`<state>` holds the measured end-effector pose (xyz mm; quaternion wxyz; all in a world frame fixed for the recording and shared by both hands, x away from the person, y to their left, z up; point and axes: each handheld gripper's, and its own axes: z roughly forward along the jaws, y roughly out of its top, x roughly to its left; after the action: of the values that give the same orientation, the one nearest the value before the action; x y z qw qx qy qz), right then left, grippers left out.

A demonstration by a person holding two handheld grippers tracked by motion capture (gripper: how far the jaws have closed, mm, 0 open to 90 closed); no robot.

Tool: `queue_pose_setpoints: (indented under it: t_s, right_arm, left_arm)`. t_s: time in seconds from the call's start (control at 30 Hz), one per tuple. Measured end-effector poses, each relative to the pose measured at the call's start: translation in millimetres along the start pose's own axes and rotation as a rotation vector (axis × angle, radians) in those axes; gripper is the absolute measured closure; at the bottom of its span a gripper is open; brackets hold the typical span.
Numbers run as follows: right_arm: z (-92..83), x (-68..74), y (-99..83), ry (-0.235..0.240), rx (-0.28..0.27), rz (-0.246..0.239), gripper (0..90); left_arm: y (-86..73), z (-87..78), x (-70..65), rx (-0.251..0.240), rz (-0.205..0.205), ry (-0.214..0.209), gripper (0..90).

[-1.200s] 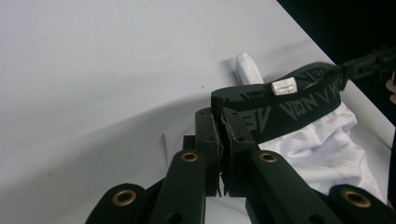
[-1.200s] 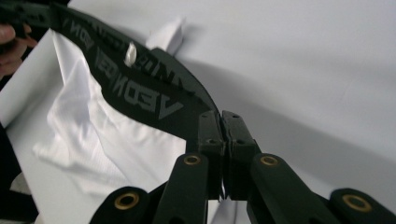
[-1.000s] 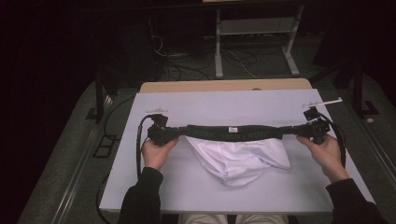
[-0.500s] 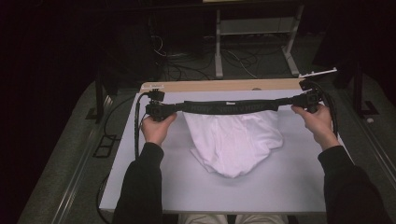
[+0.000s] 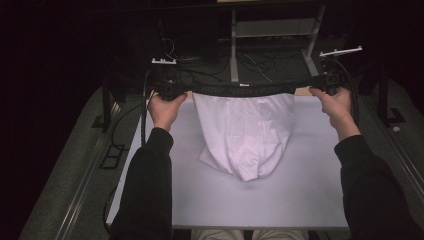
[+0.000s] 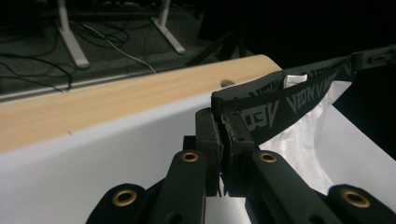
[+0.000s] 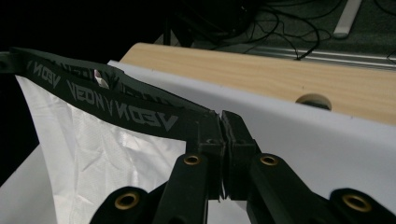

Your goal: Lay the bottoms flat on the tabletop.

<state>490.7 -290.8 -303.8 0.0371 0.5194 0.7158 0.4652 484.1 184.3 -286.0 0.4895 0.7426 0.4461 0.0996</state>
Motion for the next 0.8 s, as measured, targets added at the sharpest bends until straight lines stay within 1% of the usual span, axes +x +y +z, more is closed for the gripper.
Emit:
queue_pose_setpoints:
  t_s: [0.03, 0.1, 0.17, 0.27, 0.3, 0.33, 0.4, 0.47, 0.5, 0.57, 0.63, 0.7, 0.8]
  right_arm:
    - [6.0, -2.9, 5.6, -0.004, -0.002, 0.011, 86.6]
    - [9.3, -5.1, 8.4, -0.005, 0.0, 0.015, 86.6]
    - [15.4, -10.4, 12.8, -0.01, -0.008, 0.033, 86.6]
    - [24.1, -17.5, 16.3, -0.023, -0.028, 0.072, 86.5]
    - [29.6, -20.3, 17.1, -0.04, -0.035, 0.095, 86.6]
    - [29.6, -20.3, 17.1, -0.04, -0.035, 0.095, 86.6]
    - [34.9, -22.4, 18.3, -0.057, -0.032, 0.106, 86.6]
    - [41.6, -24.6, 23.6, -0.071, -0.015, 0.108, 86.6]
    - [41.6, -24.6, 23.6, -0.071, -0.015, 0.108, 86.6]
    - [43.5, -24.2, 29.4, -0.088, -0.003, 0.097, 86.6]
    - [43.4, -22.8, 34.3, -0.09, -0.012, 0.096, 86.6]
    - [44.1, -21.5, 36.3, -0.089, -0.02, 0.09, 86.6]
    - [47.9, -21.2, 33.6, -0.101, -0.013, 0.082, 86.5]
  left_arm:
    - [3.6, 2.2, 1.9, 0.0, -0.001, 0.007, 86.1]
    - [9.5, 7.2, 7.3, -0.005, -0.004, 0.014, 86.1]
    - [13.7, 14.3, 13.8, -0.014, -0.014, 0.016, 86.1]
    - [15.2, 28.8, 21.8, -0.025, -0.034, 0.035, 86.1]
    - [15.1, 33.4, 24.2, -0.023, -0.042, 0.041, 86.1]
    - [15.0, 37.5, 26.6, -0.018, -0.049, 0.048, 86.1]
    - [15.3, 44.2, 30.1, -0.011, -0.065, 0.058, 86.1]
    - [16.8, 48.6, 32.3, -0.002, -0.076, 0.077, 86.1]
    - [18.2, 49.8, 33.3, 0.001, -0.079, 0.079, 86.1]
    - [21.5, 50.7, 34.3, -0.007, -0.08, 0.083, 86.1]
    - [24.3, 49.9, 35.6, -0.015, -0.094, 0.082, 86.0]
    - [22.0, 49.2, 36.6, -0.037, -0.112, 0.068, 86.0]
    - [14.3, 53.7, 39.0, -0.007, -0.109, 0.08, 86.0]
